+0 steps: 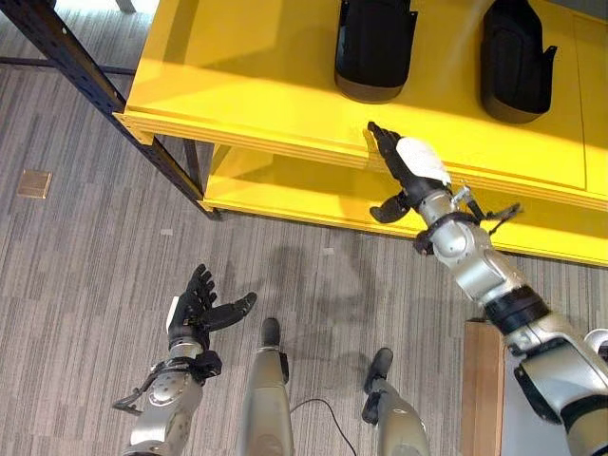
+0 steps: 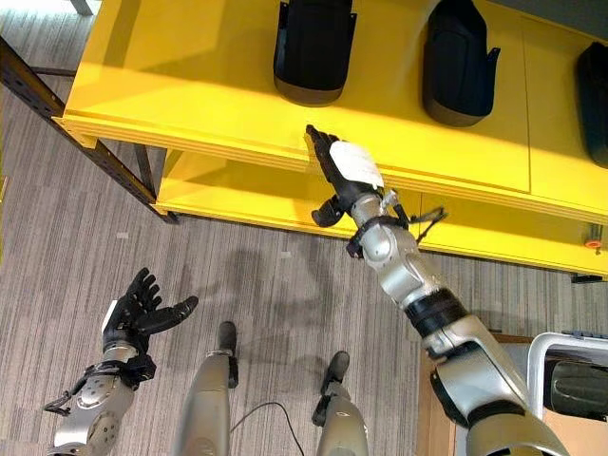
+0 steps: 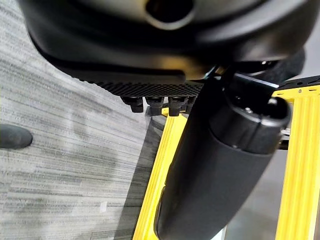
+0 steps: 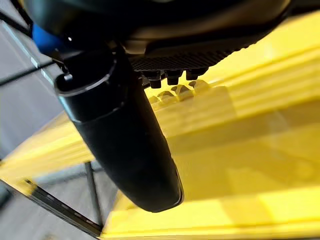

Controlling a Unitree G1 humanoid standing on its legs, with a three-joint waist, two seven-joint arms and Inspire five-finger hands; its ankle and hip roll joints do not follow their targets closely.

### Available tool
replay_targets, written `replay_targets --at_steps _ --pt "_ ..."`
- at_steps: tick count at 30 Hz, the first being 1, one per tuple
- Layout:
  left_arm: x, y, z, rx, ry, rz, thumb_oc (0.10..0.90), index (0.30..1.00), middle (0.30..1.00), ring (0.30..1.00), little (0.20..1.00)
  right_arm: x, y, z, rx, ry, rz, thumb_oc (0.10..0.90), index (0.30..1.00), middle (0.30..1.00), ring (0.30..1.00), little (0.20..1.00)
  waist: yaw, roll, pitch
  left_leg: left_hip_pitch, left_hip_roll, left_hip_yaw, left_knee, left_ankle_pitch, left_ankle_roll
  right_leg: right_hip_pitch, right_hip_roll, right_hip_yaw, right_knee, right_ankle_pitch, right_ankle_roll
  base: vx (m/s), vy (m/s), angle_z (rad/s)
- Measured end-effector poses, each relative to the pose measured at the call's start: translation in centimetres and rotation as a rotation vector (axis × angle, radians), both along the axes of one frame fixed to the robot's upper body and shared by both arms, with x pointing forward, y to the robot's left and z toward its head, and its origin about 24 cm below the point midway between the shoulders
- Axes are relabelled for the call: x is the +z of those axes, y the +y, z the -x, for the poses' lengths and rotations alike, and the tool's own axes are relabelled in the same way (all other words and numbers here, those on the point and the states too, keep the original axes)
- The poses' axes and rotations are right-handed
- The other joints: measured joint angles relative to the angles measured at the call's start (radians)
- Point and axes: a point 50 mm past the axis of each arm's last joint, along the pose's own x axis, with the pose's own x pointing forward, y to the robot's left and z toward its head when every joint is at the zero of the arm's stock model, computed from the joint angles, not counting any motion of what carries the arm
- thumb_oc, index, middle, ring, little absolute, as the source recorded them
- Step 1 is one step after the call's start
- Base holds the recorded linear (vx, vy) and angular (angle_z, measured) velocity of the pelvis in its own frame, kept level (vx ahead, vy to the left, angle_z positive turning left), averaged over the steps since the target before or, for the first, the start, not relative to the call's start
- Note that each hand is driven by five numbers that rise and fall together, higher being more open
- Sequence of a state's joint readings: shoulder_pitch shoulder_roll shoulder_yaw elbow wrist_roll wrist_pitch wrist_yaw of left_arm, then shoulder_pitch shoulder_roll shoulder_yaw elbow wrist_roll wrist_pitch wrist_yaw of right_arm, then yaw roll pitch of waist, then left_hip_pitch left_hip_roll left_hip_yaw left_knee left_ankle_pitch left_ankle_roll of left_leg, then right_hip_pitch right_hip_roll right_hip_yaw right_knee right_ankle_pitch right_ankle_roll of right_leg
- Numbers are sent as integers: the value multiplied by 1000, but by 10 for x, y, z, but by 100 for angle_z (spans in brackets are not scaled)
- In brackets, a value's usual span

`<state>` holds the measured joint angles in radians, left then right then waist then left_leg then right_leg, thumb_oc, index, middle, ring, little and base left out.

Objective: Move parts from the plastic box to the shelf.

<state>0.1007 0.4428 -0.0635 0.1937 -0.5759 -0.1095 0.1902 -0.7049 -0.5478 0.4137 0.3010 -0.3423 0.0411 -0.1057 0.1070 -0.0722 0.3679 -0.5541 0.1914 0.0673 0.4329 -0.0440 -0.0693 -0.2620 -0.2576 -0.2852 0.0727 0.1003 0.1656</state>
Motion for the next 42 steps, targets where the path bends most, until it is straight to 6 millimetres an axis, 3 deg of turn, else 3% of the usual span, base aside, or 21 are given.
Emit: replay_targets --at_steps 4,7,10,15,16,17,22,25,29,30,31,32,34,37,42 --pt "0 4 2 31 -3 7 900 1000 1000 1000 1000 -15 -7 15 8 28 -65 900 1000 1000 1000 1000 -31 2 1 24 2 8 -5 -2 2 21 0 4 -6 0 0 1 -8 -3" --pt "-3 2 4 42 -3 29 900 1000 1000 1000 1000 -31 -22 48 -1 31 -216 900 1000 1000 1000 1000 -32 5 3 54 -1 16 -18 -2 2 47 -2 7 -24 4 2 6 -5 -3" --pt "-9 5 13 56 30 20 900 1000 1000 1000 1000 -45 -25 60 16 69 -249 900 1000 1000 1000 1000 -75 4 2 91 4 36 -32 -2 0 67 1 25 -38 11 1 15 -8 -19" --pt "-16 2 19 51 55 14 900 1000 1000 1000 1000 -76 -42 88 -19 177 -357 900 1000 1000 1000 1000 -102 5 1 158 14 73 -71 5 -12 99 7 48 -64 23 -3 32 8 -20" --pt "-18 1 22 51 65 18 900 1000 1000 1000 1000 -83 -46 94 -35 201 -401 900 1000 1000 1000 1000 -108 5 -5 171 17 84 -79 6 -14 102 7 57 -72 26 -5 13 22 -26" --pt "-23 0 28 42 85 22 900 1000 1000 1000 1000 -102 -53 109 -88 252 -560 900 1000 1000 1000 1000 -129 8 -20 195 18 97 -104 13 -21 108 9 69 -81 30 -6 22 16 -24" --pt "-28 -2 34 15 109 7 900 1000 1000 1000 1000 -130 -63 131 -164 353 -677 900 1000 1000 1000 1000 -164 18 -49 261 29 131 -156 28 -35 134 17 93 -100 39 -5 28 -7 -23" --pt "-43 -2 45 45 169 28 900 1000 1000 1000 1000 -172 -55 148 -255 481 -967 900 1000 1000 1000 1000 -173 13 -126 330 38 183 -219 40 -53 140 38 142 -125 40 -20 29 15 -42" --pt "-51 -9 51 53 191 63 900 1000 1000 1000 1000 -199 -55 167 -319 602 -1048 900 1000 1000 1000 1000 -187 27 -161 370 35 203 -261 53 -63 151 48 173 -150 53 -22 31 8 -23" --pt "-51 -11 50 55 186 72 900 1000 1000 1000 1000 -202 -57 171 -334 615 -1060 900 1000 1000 1000 1000 -185 27 -162 374 29 183 -264 53 -64 151 49 184 -156 55 -24 13 25 -34" --pt "-52 -14 49 57 183 85 900 1000 1000 1000 1000 -206 -59 175 -354 633 -1082 900 1000 1000 1000 1000 -171 25 -163 384 12 70 -274 45 -53 154 53 199 -158 60 -27 8 47 -38" --pt "-53 -16 50 58 186 93 900 1000 1000 1000 1000 -208 -59 175 -363 638 -1089 900 1000 1000 1000 1000 -167 27 -164 384 6 0 -274 38 -53 151 55 208 -158 65 -25 6 55 -42" --pt "-54 -25 44 44 178 118 900 1000 1000 1000 1000 -207 -63 173 -373 632 -1116 900 1000 1000 1000 1000 -168 31 -170 381 -19 -78 -292 13 -86 144 39 217 -158 72 -13 30 139 -5" --pt "-52 -28 39 21 168 111 900 1000 1000 1000 1000 -206 -58 171 -364 626 -1138 900 1000 1000 1000 1000 -160 15 -182 375 -48 -74 -280 15 -74 150 2 203 -157 71 -12 38 191 17" --pt "-50 -21 39 -5 181 61 900 1000 1000 1000 1000 -202 -46 161 -335 601 -1221 900 1000 1000 1000 1000 -160 6 -188 310 -115 -67 -148 -43 -23 129 -62 212 -118 61 -15 1 229 7"
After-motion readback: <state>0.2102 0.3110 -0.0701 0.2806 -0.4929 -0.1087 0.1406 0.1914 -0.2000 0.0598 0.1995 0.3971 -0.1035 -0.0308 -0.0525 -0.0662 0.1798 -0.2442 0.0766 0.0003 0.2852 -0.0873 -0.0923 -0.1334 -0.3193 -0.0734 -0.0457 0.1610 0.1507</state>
